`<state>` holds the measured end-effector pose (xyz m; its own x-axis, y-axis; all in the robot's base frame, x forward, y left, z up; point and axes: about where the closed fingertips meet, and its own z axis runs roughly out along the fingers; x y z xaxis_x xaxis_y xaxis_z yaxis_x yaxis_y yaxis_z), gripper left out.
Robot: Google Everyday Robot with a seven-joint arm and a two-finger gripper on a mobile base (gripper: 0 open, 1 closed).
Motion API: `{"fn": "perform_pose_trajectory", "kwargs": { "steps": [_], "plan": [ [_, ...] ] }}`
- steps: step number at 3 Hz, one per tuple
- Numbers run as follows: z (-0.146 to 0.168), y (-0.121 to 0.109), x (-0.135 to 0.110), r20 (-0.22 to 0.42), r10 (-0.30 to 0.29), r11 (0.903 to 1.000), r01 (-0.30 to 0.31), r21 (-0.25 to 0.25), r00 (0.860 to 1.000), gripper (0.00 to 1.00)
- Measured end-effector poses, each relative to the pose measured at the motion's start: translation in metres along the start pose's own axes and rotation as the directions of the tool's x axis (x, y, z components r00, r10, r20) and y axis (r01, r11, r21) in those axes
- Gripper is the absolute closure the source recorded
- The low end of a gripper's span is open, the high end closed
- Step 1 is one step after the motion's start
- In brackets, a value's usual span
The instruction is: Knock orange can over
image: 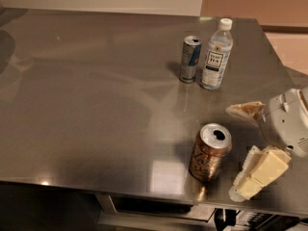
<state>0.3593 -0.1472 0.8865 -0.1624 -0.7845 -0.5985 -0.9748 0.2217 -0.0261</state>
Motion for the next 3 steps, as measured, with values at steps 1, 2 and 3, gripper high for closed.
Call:
{"fn": "perform_pose_trajectory", "kwargs": {
  "steps": [1,2,3],
  "plan": [
    [0.008,0.005,-0.010,0.050,0.005,0.9999,-0.004,-0.014,0.999,0.00],
    [0.015,0.008,-0.022,0.090,0.001,0.9999,0.001,-0.016,0.996,0.00],
    [0.020,0.002,-0.029,0.093,-0.005,0.9999,0.004,0.015,0.996,0.18]
  ]
}}
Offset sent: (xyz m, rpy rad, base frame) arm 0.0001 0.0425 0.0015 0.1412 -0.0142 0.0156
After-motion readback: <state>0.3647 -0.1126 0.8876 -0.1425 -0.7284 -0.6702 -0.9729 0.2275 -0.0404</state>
